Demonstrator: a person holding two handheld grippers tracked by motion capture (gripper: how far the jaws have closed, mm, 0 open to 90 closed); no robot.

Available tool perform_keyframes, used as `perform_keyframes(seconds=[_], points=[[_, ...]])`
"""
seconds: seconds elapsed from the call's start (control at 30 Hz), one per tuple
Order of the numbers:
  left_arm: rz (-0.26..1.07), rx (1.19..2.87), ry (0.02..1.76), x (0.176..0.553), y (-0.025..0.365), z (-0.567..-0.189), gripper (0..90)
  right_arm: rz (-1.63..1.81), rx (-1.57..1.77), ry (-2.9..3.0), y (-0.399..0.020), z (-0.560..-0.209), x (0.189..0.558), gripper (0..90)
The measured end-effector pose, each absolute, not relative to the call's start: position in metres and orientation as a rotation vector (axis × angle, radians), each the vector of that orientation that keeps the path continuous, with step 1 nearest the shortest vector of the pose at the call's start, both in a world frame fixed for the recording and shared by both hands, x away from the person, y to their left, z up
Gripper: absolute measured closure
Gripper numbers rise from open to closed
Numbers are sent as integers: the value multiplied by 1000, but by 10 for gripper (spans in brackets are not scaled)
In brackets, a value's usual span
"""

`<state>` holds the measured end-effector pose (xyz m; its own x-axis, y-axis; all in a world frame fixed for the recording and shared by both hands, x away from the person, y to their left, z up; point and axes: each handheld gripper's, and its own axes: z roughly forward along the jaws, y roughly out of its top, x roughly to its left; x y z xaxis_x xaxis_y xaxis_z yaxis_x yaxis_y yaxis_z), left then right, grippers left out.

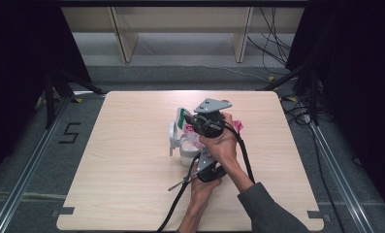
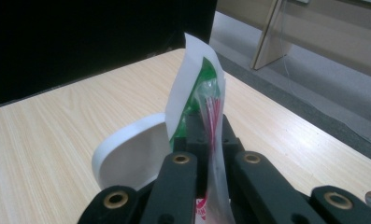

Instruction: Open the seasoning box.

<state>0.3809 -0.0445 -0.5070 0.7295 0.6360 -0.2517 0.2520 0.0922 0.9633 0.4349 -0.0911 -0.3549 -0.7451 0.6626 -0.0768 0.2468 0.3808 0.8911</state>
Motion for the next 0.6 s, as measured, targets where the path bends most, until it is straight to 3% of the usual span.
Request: perform_keyframes(seconds=[0.6], points=[[333, 1499, 765, 380, -43, -507, 734, 1335, 793, 2219, -90, -355, 435, 891]])
